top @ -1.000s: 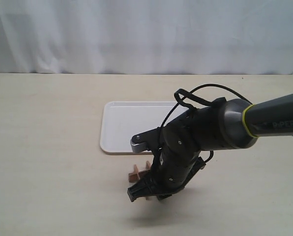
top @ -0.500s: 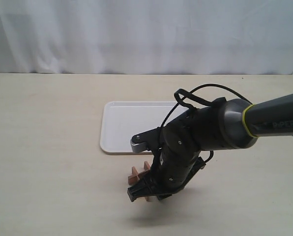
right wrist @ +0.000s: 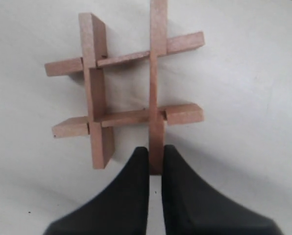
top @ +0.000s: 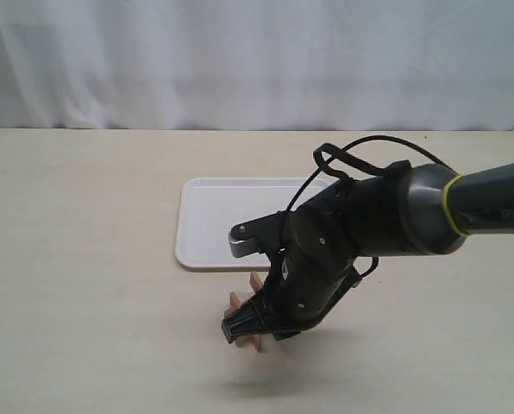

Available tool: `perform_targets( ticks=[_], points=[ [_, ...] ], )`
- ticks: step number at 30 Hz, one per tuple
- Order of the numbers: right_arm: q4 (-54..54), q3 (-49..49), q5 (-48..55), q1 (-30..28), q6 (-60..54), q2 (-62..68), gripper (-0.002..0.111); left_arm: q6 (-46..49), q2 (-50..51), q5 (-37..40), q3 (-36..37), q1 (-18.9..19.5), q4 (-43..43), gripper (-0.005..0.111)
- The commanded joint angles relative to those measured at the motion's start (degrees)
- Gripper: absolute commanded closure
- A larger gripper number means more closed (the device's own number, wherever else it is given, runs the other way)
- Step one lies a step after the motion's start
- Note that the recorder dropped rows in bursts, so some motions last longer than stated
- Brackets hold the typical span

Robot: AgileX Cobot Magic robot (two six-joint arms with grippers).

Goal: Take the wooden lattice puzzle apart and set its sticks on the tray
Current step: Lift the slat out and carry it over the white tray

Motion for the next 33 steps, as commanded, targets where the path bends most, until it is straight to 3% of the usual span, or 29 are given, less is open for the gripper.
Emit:
perform_targets(
  ticks=[1,14,19,27,33],
  points=[
    [-0.59,-0.21,1.46,0.14,0.17,-2.35,0.104,-0.18,0.02,-0.66,0.13,0.06,-0.04,0.107],
    [-5.97,-0.21,2.32,-0.09,0.61,-10.81,0.104,-0.18,0.02,-0.66,0.13,0.06,-0.04,0.107],
    [-7.90,-0.90,0.17,-3.84,2.08,-13.07,0.104,-0.18,0.02,-0.66,0.13,0.06,-0.04,0.107],
    [-7.90,-9.44,4.52,-11.58,2.08,-10.41,0.104,-0.18,0.02,-0.66,0.13,0.06,-0.04,0.107],
    [-7.74,-19.51,12.26,-12.96,1.44,-3.81,0.104,-0.18,0.02,-0.66,0.13,0.06,-0.04,0.107]
  ],
)
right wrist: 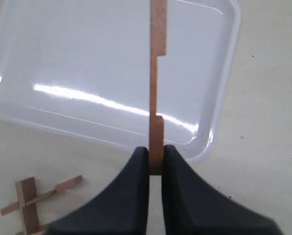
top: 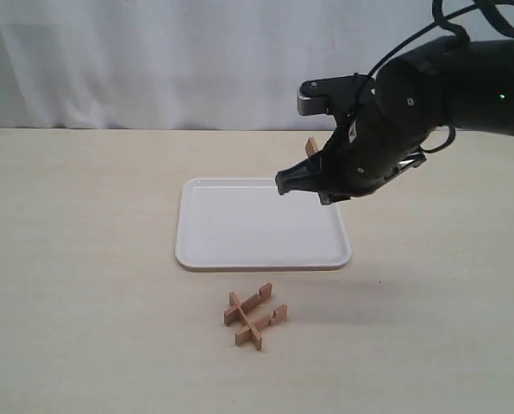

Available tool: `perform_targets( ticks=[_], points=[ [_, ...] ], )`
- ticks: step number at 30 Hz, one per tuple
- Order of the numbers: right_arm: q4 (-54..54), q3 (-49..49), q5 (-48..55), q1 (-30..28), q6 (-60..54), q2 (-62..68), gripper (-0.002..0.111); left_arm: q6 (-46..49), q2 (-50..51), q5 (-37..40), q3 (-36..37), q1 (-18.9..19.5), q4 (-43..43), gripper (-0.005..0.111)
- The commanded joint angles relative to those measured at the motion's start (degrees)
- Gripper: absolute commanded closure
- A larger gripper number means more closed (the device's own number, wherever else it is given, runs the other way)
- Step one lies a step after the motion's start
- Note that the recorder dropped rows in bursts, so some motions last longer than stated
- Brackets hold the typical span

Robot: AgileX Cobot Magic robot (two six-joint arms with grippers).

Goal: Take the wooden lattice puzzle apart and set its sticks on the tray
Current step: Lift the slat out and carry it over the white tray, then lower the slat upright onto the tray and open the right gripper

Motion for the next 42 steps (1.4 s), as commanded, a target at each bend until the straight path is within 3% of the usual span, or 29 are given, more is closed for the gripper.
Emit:
perform_targets(
  ticks=[1,13,18,39,42],
  points=[
    [-0.30,-7.60,6.23,-0.49,-0.49,5.42,0.104,-0.18,0.02,-0.66,0.13,0.06,-0.04,0.107],
    [3.09,-27.54,21.16,-4.46,-4.40,23.56,0.104,-0.18,0.02,-0.66,0.13,0.06,-0.04,0.107],
    [7.52,-32.32,22.17,-5.76,-7.69,29.46,0.104,-0.18,0.02,-0.66,0.13,0.06,-0.04,0.107],
    [7.09,-34.97,18.70,-5.76,-7.69,33.97,0.104,-0.18,0.02,-0.66,0.13,0.06,-0.04,0.107],
    [7.33,-34.97,18.91,-5.76,-7.22,33.97,0.099,-0.18,0.02,-0.66,0.13,0.06,-0.04,0.107]
  ],
)
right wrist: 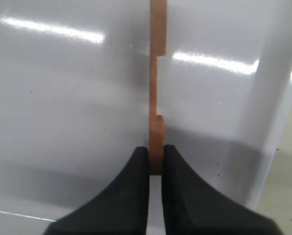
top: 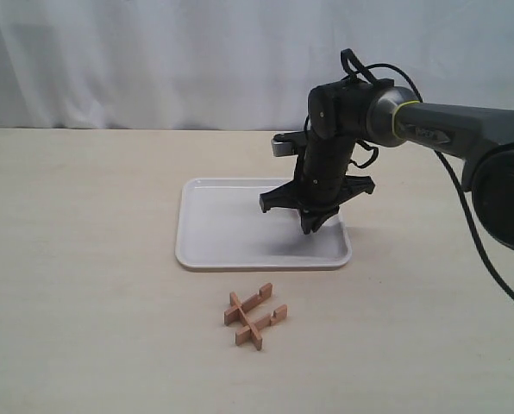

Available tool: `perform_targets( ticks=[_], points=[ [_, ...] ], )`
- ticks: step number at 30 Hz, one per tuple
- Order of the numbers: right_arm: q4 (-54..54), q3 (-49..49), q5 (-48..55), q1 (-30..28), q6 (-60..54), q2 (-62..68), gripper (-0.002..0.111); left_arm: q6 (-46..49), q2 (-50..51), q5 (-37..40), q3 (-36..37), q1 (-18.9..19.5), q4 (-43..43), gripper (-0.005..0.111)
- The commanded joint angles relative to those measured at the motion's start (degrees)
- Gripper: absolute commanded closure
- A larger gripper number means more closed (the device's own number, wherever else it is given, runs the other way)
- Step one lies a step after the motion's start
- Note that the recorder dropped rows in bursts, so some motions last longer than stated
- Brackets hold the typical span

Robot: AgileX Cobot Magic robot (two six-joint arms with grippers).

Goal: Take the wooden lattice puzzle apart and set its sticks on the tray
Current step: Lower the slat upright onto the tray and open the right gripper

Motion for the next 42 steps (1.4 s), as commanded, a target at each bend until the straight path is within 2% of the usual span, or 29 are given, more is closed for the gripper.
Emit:
perform_targets(
  ticks=[1,7,10,25,28,29,38,42],
  points=[
    [0.37,-0.45,-0.19,-0.42,0.73,-0.22,0.095,-0.18,0.02,-0.66,0.13,0.06,-0.04,0.107],
    [0.37,-0.45,0.07,-0.42,1.65,-0.22,0.073,-0.18,0.02,-0.66,0.13,0.06,-0.04,0.107],
    [0.37,-0.45,0.07,-0.42,1.65,-0.22,0.068,-0.18,0.02,-0.66,0.13,0.06,-0.04,0.107],
    [0.37,-0.45,0.21,-0.42,1.12,-6.13,0.067,-0.18,0.02,-0.66,0.13,0.06,-0.04,0.107],
    [1.85,-0.45,4.74,0.38,0.08,-7.36,0.067,-0.18,0.02,-0.66,0.13,0.06,-0.04,0.107],
    [2.29,-0.45,8.40,1.40,-2.46,-7.61,0.067,-0.18,0.02,-0.66,0.13,0.06,-0.04,0.107],
    [1.61,2.48,8.71,14.01,-6.12,-11.86,0.067,-0.18,0.02,-0.66,0.13,0.06,-0.04,0.107],
    [1.72,7.29,8.71,16.19,-6.73,-13.88,0.067,-0.18,0.02,-0.66,0.13,0.06,-0.04,0.107]
  ],
)
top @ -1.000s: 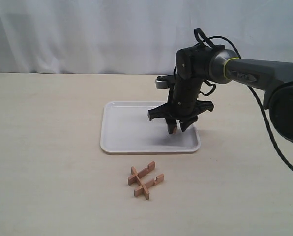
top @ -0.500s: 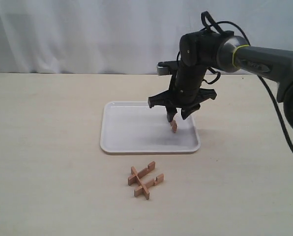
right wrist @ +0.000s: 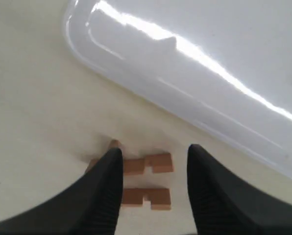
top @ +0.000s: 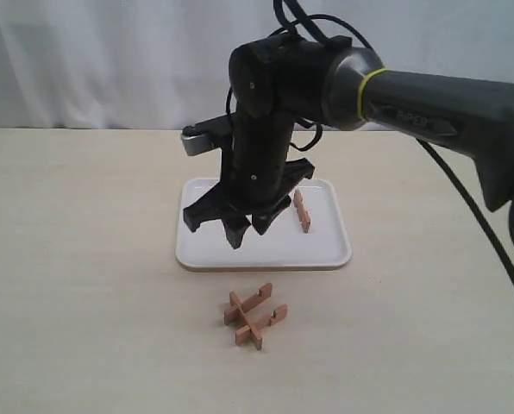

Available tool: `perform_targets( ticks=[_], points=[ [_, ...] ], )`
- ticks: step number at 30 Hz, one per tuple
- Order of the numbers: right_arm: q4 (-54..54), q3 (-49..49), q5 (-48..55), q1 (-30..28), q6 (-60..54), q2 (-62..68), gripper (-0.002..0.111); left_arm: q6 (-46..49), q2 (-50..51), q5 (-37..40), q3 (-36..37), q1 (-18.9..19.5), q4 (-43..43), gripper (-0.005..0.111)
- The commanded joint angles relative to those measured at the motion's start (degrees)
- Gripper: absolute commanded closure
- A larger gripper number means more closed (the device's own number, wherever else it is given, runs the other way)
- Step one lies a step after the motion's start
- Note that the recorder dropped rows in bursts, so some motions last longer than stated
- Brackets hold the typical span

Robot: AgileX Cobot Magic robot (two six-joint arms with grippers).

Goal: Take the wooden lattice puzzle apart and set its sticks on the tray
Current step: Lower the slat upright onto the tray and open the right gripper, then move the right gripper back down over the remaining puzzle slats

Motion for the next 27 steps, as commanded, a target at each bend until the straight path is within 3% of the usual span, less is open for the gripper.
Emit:
perform_targets(
  ticks=[1,15,27],
  points=[
    [0.12,5.53,0.49,2.14,-1.00,-2.72,0.067,-0.18,0.02,-0.66,0.13,0.06,-0.04,0.107],
    [0.54,23.93,-4.74,4.78,-1.00,-7.51,0.067,-0.18,0.02,-0.66,0.13,0.06,-0.04,0.107],
    [1.90,27.13,-9.80,4.78,-2.68,-7.51,0.067,-0.18,0.02,-0.66,0.13,0.06,-0.04,0.107]
  ],
)
